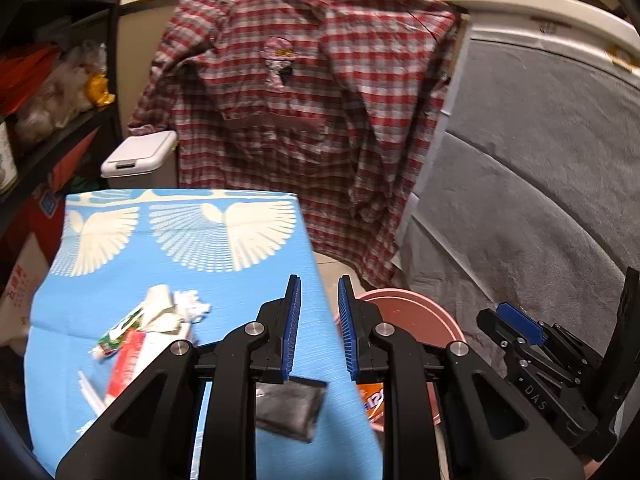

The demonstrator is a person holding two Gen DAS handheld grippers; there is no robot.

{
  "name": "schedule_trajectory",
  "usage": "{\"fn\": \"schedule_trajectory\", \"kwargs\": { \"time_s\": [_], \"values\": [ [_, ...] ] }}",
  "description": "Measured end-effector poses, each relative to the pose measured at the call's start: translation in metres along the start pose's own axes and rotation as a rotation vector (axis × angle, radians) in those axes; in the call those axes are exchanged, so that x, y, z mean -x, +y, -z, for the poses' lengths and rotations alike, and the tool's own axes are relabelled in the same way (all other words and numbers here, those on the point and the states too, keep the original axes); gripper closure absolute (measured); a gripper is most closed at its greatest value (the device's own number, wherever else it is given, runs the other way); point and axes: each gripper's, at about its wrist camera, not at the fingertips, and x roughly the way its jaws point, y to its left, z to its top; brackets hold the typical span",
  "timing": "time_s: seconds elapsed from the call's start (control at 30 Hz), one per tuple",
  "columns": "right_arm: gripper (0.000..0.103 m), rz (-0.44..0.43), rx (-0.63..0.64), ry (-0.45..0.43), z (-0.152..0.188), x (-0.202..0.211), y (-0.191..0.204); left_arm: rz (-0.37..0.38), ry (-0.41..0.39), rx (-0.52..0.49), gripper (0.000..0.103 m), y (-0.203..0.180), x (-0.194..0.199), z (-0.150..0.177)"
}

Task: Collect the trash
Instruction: 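Move the right gripper to the black pouch and grasp it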

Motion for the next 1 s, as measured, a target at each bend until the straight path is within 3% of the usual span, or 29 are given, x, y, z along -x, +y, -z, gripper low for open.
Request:
{"fn": "schedule_trajectory", "kwargs": {
  "time_s": [0.4,0.93,1.0],
  "values": [
    [0.071,-0.131,0.092,0.053,0.021,-0.006,0.054,-0.076,0.023,0.026,0.085,0.093,0.032,0.012],
    [0.07,-0.174,0.173,0.157,0.04,-0.054,0.113,-0.142,0.144,0.15,0.085,0.215,0.044,0.052],
    [0.064,-0.175,0.189,0.177,0.043,-0.062,0.117,-0.144,0.169,0.157,0.085,0.225,0.041,0.06]
  ]
}}
